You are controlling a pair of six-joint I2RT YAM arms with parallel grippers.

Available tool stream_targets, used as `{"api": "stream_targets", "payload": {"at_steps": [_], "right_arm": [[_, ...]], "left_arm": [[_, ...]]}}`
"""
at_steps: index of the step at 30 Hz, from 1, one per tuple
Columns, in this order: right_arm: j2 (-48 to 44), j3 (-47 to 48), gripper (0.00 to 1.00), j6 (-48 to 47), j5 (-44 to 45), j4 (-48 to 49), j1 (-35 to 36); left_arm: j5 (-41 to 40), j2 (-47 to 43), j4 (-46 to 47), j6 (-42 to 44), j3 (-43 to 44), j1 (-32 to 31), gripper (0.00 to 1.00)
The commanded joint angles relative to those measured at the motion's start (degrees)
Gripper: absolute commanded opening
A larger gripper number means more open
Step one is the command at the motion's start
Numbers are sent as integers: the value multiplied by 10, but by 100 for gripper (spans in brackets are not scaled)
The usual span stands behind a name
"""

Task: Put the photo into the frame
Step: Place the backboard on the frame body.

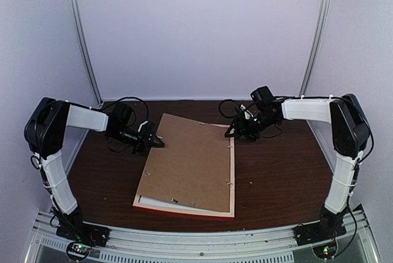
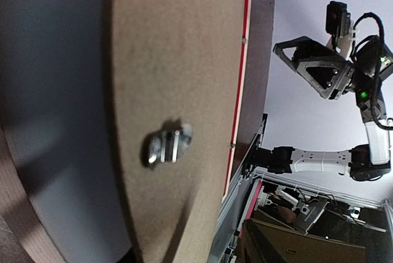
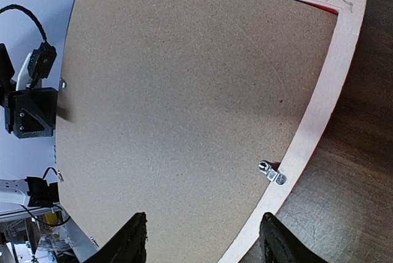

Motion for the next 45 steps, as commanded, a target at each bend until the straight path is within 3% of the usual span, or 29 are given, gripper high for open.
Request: {"api": "stream_targets", "payload": {"at_steps": [1, 13, 45], "right_arm": [[24, 40, 62, -44, 48, -49, 12], [73, 129, 62, -145, 155, -149, 41], [152, 210, 62, -196, 180, -193, 65]], "left_arm": [[-20, 12, -38, 33, 26, -10, 45], [-68, 32, -81, 59, 44, -17, 48], [-83, 51, -119, 89, 68, -29, 48]]}}
